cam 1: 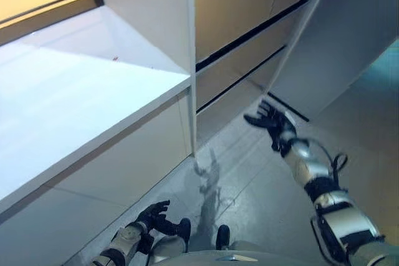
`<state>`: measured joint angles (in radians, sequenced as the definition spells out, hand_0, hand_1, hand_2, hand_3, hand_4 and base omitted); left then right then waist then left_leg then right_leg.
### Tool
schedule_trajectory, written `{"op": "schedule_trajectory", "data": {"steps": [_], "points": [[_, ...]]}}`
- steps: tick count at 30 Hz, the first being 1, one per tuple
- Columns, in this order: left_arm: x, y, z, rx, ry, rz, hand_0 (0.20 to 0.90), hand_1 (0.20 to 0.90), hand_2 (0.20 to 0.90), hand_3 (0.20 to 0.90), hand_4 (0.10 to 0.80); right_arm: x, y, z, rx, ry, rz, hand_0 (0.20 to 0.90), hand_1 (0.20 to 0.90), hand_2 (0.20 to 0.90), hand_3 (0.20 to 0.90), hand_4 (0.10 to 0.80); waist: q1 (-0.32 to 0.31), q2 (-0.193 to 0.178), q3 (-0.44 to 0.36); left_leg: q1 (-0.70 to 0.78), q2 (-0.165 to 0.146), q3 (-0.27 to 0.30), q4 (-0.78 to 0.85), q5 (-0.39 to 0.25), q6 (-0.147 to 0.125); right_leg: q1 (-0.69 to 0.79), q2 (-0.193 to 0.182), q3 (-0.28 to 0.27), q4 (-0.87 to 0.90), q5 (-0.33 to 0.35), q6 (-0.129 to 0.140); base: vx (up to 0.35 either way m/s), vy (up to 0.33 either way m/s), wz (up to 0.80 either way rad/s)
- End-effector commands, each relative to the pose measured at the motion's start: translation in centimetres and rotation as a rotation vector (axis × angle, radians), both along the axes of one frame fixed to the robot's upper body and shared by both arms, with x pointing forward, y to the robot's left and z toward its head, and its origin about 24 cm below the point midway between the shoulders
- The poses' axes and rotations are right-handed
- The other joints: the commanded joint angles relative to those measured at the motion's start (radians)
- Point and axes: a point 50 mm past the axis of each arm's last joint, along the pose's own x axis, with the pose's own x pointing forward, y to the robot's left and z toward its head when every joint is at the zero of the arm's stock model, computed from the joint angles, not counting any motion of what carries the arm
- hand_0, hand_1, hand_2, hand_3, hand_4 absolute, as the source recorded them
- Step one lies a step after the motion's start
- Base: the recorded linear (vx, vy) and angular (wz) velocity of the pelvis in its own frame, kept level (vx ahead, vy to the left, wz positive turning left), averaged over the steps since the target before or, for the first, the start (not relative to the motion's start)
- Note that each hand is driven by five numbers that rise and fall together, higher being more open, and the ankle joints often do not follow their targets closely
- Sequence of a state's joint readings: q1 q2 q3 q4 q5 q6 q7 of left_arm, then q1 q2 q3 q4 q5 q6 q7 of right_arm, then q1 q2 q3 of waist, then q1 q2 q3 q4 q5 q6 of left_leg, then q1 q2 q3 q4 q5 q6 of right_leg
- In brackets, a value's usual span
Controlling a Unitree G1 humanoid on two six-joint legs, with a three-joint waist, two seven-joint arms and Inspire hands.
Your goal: Put drinks into fridge and close the fridge
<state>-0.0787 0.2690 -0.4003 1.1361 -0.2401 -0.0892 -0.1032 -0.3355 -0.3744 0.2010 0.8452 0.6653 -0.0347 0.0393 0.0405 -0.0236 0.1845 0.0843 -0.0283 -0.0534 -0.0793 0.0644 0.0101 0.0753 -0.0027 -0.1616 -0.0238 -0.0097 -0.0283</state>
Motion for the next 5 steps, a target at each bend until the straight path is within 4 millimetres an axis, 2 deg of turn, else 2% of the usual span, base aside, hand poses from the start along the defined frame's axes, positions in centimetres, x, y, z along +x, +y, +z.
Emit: {"op": "schedule_trajectory", "data": {"steps": [1, 3, 4, 5], "points": [[-0.7, -0.3, -0.4, -0.053, 0.017, 0.065, 0.9, 0.9, 0.9, 0.9, 0.8, -1.0, 0.5, -0.9, 0.014, -0.017, 0.068, 0.9, 0.9, 0.9, 0.9, 0.8, -0.011, -0.01, -0.077, -0.02, 0.0, 0.102, -0.005, -0.035, 0.0, -0.027, -0.03, 0.051, -0.008, 0.054, 0.068, 0.009, -0.056, -0.11], [-1.3, -0.2, -0.6, -0.06, 0.027, 0.09, 0.9, 0.9, 0.9, 0.9, 0.8, -4.4, 0.7, -4.2, 0.027, 0.117, 0.066, 0.9, 0.9, 0.9, 0.9, 0.8, -0.016, -0.009, -0.089, -0.012, 0.0, 0.105, -0.004, -0.037, 0.0, -0.017, -0.026, 0.053, -0.011, 0.05, 0.066, 0.016, -0.045, -0.04], [-1.4, -0.1, -0.6, -0.062, 0.029, 0.093, 0.9, 0.9, 0.9, 0.9, 0.8, -5.0, 0.9, -4.9, 0.028, 0.152, 0.073, 0.9, 0.9, 0.9, 0.9, 0.8, -0.017, -0.009, -0.091, -0.01, 0.0, 0.106, -0.003, -0.038, 0.0, -0.014, -0.025, 0.054, -0.011, 0.048, 0.066, 0.011, -0.044, -0.05], [-1.6, 0.0, -0.7, -0.072, 0.036, 0.1, 0.9, 0.9, 0.9, 0.9, 0.8, -7.1, 1.1, -6.7, 0.01, 0.254, 0.081, 0.9, 0.9, 0.9, 0.9, 0.8, -0.018, -0.008, -0.096, -0.004, 0.001, 0.108, -0.001, -0.041, 0.001, -0.007, -0.023, 0.053, -0.01, 0.044, 0.063, 0.004, -0.03, -0.05]]}}
